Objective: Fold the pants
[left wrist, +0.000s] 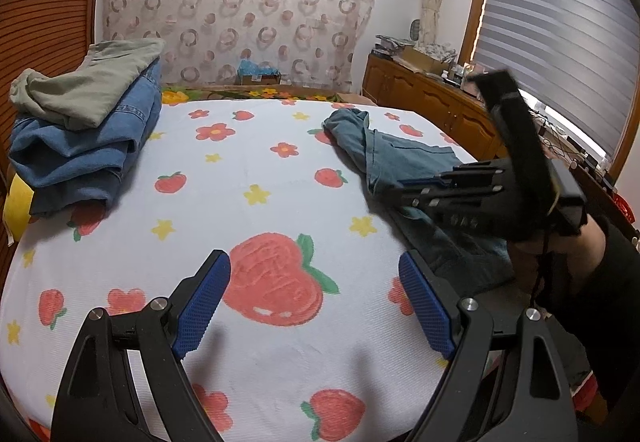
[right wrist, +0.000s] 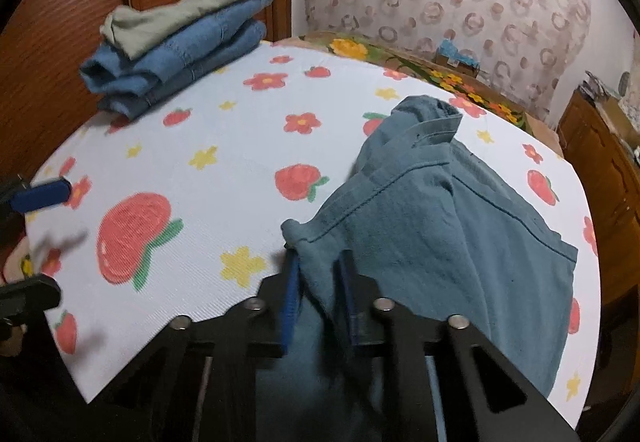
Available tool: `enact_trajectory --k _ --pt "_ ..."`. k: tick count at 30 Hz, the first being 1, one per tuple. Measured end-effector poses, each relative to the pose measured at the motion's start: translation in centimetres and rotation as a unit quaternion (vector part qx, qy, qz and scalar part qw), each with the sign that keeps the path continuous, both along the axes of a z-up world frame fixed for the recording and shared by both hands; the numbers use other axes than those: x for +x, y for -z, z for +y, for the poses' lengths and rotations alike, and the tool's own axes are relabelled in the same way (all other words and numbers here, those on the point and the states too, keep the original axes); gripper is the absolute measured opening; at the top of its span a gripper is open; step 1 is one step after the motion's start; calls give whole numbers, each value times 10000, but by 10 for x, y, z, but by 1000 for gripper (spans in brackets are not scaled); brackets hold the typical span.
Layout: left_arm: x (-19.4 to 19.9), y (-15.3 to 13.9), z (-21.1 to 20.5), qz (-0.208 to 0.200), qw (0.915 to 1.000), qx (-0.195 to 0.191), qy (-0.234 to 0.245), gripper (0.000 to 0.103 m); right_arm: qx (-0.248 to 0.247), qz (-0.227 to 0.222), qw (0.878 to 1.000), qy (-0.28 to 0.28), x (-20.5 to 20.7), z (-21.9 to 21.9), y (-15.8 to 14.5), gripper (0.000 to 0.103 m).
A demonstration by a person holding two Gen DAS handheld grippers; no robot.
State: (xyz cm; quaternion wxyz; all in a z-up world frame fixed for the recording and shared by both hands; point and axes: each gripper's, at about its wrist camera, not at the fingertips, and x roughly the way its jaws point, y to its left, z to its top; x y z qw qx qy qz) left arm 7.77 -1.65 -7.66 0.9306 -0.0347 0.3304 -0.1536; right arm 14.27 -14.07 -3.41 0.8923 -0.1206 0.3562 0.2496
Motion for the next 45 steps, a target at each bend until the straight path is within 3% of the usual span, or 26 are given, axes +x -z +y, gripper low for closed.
enact_trajectory --k 11,19,28,45 --pt "-1 -1 -4 19 10000 12 41 87 699 -100 9975 -58 -12 -28 -26 6" --pt "2 3 -15 41 9998 -24 190 87 546 -311 9979 150 -15 -53 -40 6" --pt "3 3 -17 57 9998 0 199 87 307 -463 9955 765 3 -90 -56 6" --pt "0 3 -16 69 9998 -2 169 87 -390 -704 9871 1386 32 -97 -55 4"
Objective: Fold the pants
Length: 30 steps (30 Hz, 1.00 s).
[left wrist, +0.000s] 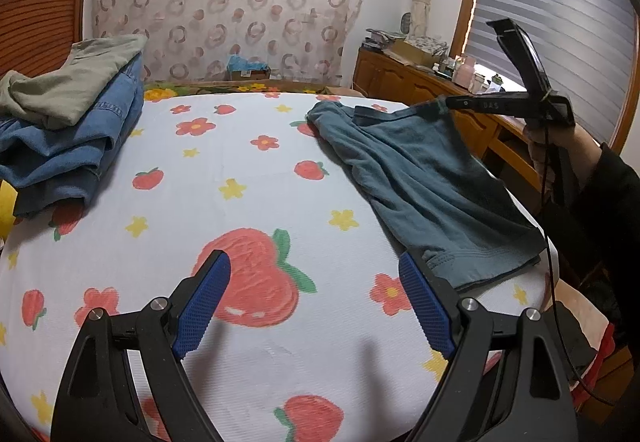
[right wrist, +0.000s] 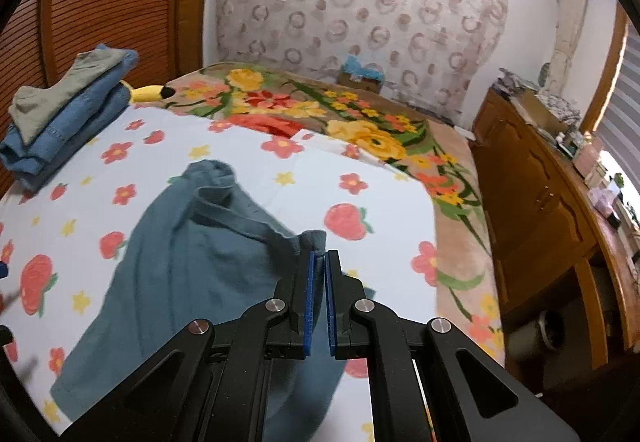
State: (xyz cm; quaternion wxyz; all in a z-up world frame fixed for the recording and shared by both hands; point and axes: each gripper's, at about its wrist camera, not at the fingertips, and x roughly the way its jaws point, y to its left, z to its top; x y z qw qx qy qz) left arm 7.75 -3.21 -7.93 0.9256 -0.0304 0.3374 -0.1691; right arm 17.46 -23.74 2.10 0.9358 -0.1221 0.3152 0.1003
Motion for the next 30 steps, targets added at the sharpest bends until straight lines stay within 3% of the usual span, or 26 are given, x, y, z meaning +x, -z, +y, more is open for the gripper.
enact_trajectory --k 6,12,16,19,24,30 --pt "1 1 0 3 10000 17 15 87 -16 -138 9996 229 6 -7 4 0" --pt "1 3 0 14 10000 23 20 87 584 215 9979 191 19 -18 18 1" --pt "4 1 -5 34 10000 18 81 87 764 515 9957 73 30 -24 32 10" --pt "9 -1 -15 33 9997 61 217 87 906 652 9937 32 38 -31 40 27" --pt "19 -3 -35 79 9988 133 461 87 960 937 9908 144 51 -39 53 28" --pt "21 7 -50 219 9978 241 585 87 981 958 9906 22 55 -41 58 28"
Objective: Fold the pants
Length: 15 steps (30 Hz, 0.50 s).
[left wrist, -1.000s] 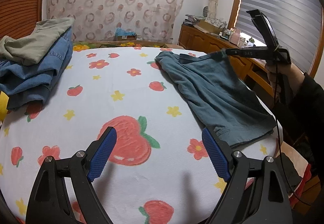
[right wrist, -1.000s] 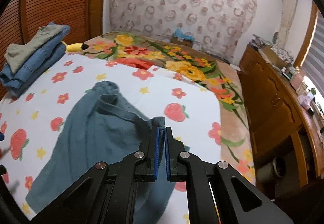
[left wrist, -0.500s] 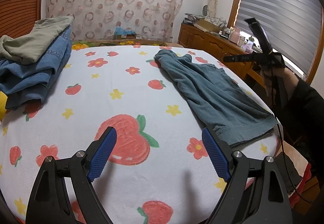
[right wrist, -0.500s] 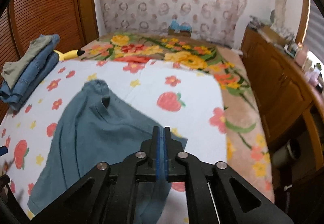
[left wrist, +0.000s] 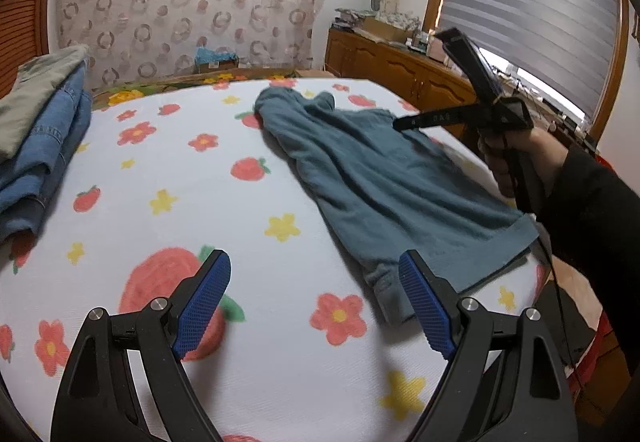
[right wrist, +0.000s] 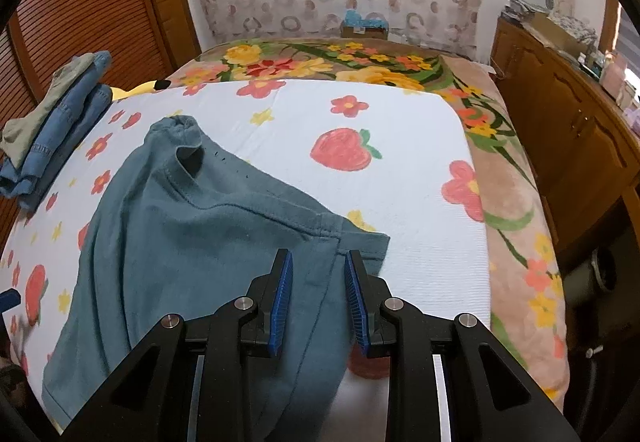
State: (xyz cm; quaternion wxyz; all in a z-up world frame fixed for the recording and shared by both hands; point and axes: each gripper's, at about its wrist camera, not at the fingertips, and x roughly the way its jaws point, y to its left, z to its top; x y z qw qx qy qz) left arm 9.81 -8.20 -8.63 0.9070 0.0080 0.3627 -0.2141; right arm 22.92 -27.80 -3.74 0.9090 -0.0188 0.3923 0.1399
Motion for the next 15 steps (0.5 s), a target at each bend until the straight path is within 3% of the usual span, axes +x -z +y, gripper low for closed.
enact_trajectory --k 2,4,6,12,15 --pt "-1 5 0 63 10000 11 13 87 -65 -24 10000 -60 0 2 1 28" --pt "0 9 0 117 9999 11 2 87 -119 -51 9999 -64 -1 4 0 11" --pt "0 11 0 139 9999 32 -15 87 -53 -29 10000 -75 -1 2 -1 6" --pt "1 16 1 212 9997 104 -93 87 -17 -540 9984 160 -19 -5 -18 3" --pt "2 17 2 241 9996 104 -129 87 -97 -520 9979 380 -21 -10 -19 3"
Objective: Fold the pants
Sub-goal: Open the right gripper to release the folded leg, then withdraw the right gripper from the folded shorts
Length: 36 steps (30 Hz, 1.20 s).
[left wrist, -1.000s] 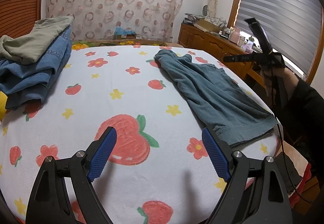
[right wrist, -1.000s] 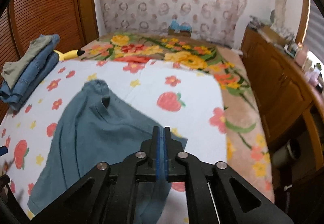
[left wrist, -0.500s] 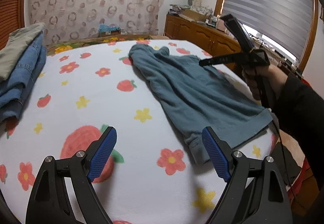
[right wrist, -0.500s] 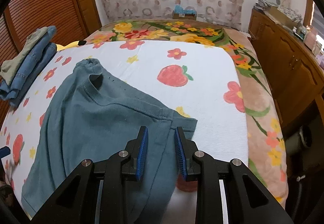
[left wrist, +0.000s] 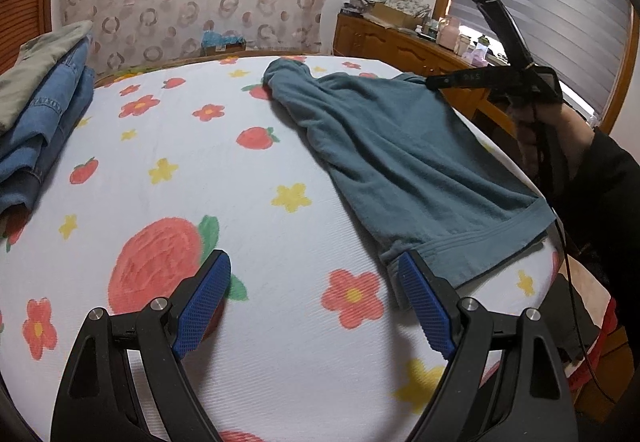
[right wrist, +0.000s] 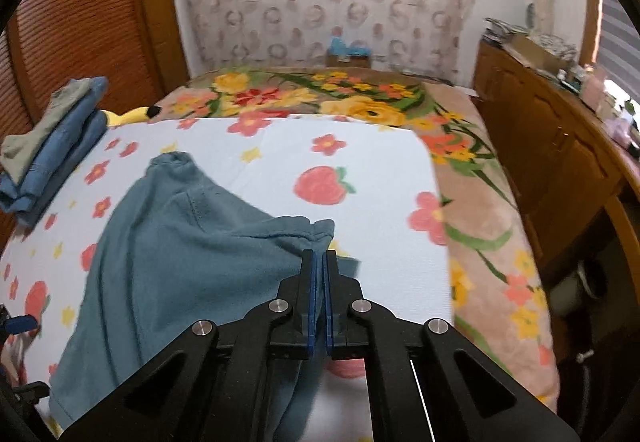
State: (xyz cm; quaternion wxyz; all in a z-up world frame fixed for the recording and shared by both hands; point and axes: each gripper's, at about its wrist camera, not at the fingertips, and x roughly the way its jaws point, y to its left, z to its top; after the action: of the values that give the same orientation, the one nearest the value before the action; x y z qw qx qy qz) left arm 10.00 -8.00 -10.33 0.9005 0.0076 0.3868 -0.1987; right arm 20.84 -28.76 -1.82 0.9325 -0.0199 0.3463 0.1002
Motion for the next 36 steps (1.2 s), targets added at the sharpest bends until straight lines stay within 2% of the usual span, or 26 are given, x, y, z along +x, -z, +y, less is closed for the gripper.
enact_trajectory --k 8,15,19,22,24,36 --pt "-1 3 2 20 10000 52 -34 87 -280 182 9991 250 2 -1 12 3" --pt "0 3 1 -4 9999 98 -29 87 -246 59 9996 109 0 4 -3 3" --pt "0 4 1 -6 9999 95 -34 87 -162 57 9997 190 -3 -1 -5 20" --pt "-1 3 3 -18 10000 48 -52 87 -141 76 9998 108 -11 -1 -4 24" --pt "-1 2 5 -45 10000 -7 -70 87 -169 100 9998 75 -21 0 -3 27" --pt "-6 -7 3 -158 9998 -120 -31 87 -73 173 9982 -577 -113 19 10 27"
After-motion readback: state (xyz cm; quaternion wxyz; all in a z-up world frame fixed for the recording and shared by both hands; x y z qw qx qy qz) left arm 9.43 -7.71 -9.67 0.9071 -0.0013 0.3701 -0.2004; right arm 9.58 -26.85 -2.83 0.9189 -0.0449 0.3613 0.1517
